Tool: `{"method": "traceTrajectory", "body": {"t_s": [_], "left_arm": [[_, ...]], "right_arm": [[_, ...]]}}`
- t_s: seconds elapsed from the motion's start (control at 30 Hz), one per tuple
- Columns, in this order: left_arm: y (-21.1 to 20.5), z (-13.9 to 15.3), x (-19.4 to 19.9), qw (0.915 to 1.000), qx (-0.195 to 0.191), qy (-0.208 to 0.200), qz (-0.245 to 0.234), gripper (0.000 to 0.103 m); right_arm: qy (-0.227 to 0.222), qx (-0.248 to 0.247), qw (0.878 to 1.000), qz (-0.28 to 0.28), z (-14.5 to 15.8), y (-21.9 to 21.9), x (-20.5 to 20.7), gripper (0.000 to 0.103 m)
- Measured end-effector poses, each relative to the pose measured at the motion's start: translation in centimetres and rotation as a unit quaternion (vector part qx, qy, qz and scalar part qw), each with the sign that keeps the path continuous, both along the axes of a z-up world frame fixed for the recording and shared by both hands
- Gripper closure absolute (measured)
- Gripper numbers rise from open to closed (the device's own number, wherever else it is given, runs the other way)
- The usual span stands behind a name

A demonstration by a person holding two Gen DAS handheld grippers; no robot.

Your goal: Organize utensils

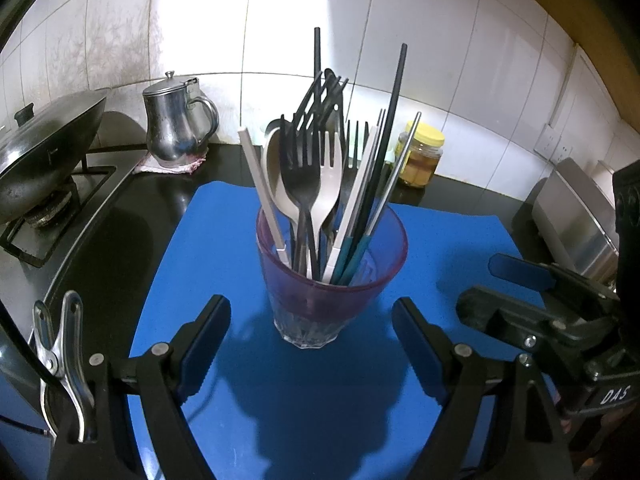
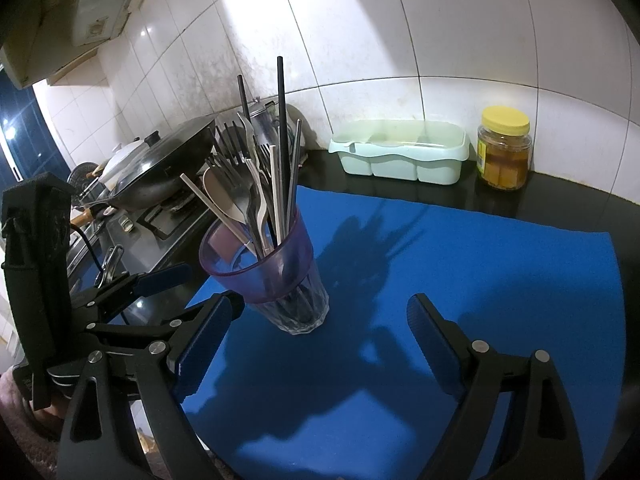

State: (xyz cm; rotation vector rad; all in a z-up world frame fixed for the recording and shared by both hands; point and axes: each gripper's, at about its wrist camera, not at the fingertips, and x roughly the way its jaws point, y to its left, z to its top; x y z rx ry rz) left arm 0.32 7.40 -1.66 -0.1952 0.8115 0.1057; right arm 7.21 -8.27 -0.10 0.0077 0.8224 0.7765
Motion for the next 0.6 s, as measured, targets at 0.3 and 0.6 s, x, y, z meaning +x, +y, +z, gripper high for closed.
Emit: {"method": "traceTrajectory", "body": {"t_s": [0.3, 0.6], "left_arm": [[-0.02, -0.10, 0.07, 1.0000, 0.001, 0.001, -0.001, 0.017], [-0.08, -0.22, 0.19, 1.0000, 0.001, 0.003, -0.002, 0.017]], "right_arm": [[0.001, 0.000, 1.000, -0.001, -0.15, 0.02, -0.06, 0.012], [0.003, 0.000, 1.000, -0.003, -0.26, -0.06, -0.05, 0.012]]}}
